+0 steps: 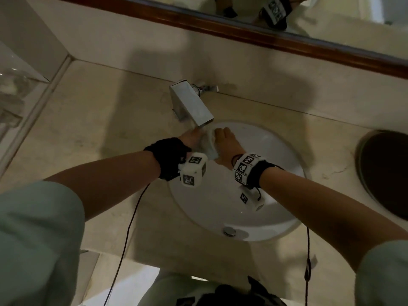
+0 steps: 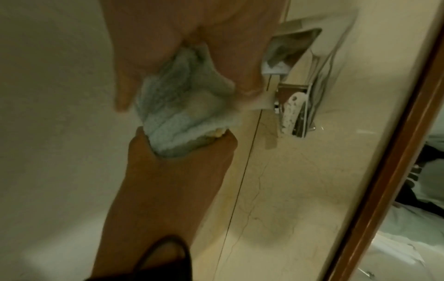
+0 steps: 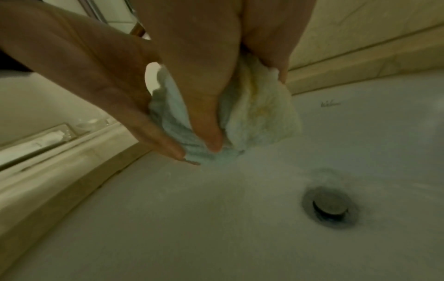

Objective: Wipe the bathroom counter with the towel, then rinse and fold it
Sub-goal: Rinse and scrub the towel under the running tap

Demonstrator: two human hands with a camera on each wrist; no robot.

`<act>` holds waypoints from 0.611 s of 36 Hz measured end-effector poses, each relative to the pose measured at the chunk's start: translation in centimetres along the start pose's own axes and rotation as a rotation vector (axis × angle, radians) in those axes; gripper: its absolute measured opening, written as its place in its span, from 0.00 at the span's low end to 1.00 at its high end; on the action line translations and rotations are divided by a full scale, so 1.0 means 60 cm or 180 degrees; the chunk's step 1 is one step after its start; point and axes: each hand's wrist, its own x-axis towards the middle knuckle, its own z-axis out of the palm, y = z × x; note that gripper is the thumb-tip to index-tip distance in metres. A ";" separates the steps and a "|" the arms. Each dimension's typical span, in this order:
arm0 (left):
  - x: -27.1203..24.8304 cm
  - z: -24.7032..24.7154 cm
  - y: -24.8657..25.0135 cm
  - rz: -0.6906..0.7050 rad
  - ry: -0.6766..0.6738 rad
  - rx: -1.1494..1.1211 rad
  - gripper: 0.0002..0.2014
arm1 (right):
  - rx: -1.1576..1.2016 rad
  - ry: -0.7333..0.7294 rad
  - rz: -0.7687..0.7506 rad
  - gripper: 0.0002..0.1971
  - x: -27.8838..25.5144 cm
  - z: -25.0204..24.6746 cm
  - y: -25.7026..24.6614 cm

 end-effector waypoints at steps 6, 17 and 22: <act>-0.010 0.007 0.002 0.0209 -0.0131 -0.0468 0.19 | 0.0816 0.0116 -0.0321 0.46 -0.049 -0.014 0.007; -0.017 -0.019 0.009 -0.0203 -0.0652 -0.0370 0.08 | 0.3726 0.0300 0.0370 0.05 -0.054 -0.050 0.001; -0.026 -0.035 0.011 0.0038 -0.0820 -0.0440 0.06 | 0.4168 0.0070 0.0454 0.10 -0.034 -0.047 -0.007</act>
